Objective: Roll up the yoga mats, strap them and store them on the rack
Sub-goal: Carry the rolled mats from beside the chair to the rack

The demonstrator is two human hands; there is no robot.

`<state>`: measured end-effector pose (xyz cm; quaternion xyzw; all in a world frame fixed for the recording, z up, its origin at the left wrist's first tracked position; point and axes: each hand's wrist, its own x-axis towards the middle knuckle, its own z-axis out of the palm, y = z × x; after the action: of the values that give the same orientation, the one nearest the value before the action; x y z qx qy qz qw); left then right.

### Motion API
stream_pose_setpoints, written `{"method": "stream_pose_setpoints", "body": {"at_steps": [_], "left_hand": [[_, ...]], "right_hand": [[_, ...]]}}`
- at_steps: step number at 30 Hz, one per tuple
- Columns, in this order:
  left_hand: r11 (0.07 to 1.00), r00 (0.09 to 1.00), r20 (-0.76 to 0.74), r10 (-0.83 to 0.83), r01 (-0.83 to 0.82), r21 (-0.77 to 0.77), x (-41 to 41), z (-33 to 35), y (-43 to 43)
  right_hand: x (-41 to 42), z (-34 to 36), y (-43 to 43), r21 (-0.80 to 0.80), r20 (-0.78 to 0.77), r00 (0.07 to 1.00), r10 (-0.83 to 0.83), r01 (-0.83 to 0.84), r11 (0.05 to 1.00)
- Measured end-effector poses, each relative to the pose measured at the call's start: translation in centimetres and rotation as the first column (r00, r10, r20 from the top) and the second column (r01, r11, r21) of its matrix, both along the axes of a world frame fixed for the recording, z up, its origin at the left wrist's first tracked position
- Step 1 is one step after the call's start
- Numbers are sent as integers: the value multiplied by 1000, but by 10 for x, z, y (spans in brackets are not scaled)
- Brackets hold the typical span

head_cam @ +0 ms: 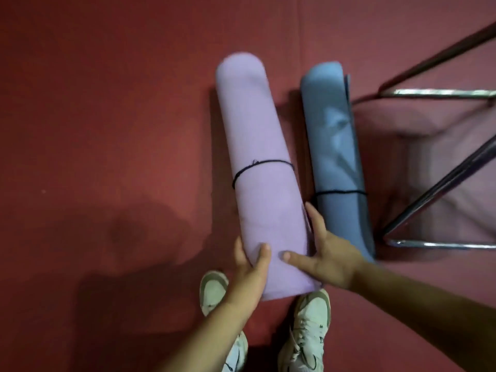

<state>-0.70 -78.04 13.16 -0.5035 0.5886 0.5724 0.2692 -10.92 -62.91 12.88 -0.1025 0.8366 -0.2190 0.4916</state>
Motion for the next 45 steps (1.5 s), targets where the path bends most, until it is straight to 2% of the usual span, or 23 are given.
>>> {"method": "stream_pose_setpoints", "body": {"at_steps": [3, 6, 9, 11, 13, 14, 16, 18, 21, 23, 26, 28, 31, 33, 38, 42, 45], "left_hand": [[997, 990, -117, -75, 77, 15, -15, 76, -37], [998, 985, -174, -16, 26, 52, -19, 163, -83], [957, 905, -384, -183, 254, 140, -9, 249, -111], [925, 846, -422, -325, 377, 41, 0, 279, -127], [894, 816, -366, -448, 414, -172, 5, 285, -135], [887, 814, -360, -456, 385, -255, 8, 286, -138], [873, 832, -335, -443, 315, -373, 23, 290, -139], [860, 858, -300, -417, 265, -437, 48, 295, -136], [830, 881, -294, -370, 171, -532, 93, 314, -124], [795, 882, -315, -349, 101, -598, 120, 341, -115], [765, 855, -422, -302, -47, -642, 150, 398, -101], [740, 810, -536, -237, -207, -640, 172, 442, -86], [687, 773, -618, -144, -372, -625, 214, 492, -56], [634, 741, -667, -77, -480, -606, 247, 517, -37], [478, 647, -746, 157, -711, -516, 347, 554, 13], [276, 541, -793, 279, -836, -474, 433, 588, 76], [122, 495, -788, 366, -865, -486, 509, 597, 135]], "right_hand": [[-27, 110, -14, -67, -48, 992, 115, -118, 991], [-57, 212, -29, -239, -118, 983, 144, -169, 956], [-66, 275, -52, -505, -88, 986, 145, -169, 846], [-62, 294, -69, -566, -129, 961, 243, -273, 778], [-53, 297, -80, -464, -239, 900, 364, -435, 772], [-45, 296, -84, -382, -270, 878, 395, -474, 793], [-23, 294, -94, -274, -340, 876, 342, -440, 855], [3, 298, -104, -299, -417, 879, 233, -375, 877], [33, 323, -112, -398, -484, 840, 245, -461, 793], [47, 355, -114, -497, -436, 861, 262, -473, 728], [66, 414, -115, -542, -447, 844, 296, -519, 661], [76, 453, -115, -535, -503, 790, 351, -604, 591], [99, 509, -119, -493, -568, 689, 449, -722, 485], [121, 537, -124, -479, -609, 612, 505, -791, 381], [220, 585, -137, -491, -604, 463, 648, -857, 155], [319, 604, -129, -484, -608, 290, 739, -873, -56], [411, 615, -106, -503, -610, 165, 775, -836, -218]]}}
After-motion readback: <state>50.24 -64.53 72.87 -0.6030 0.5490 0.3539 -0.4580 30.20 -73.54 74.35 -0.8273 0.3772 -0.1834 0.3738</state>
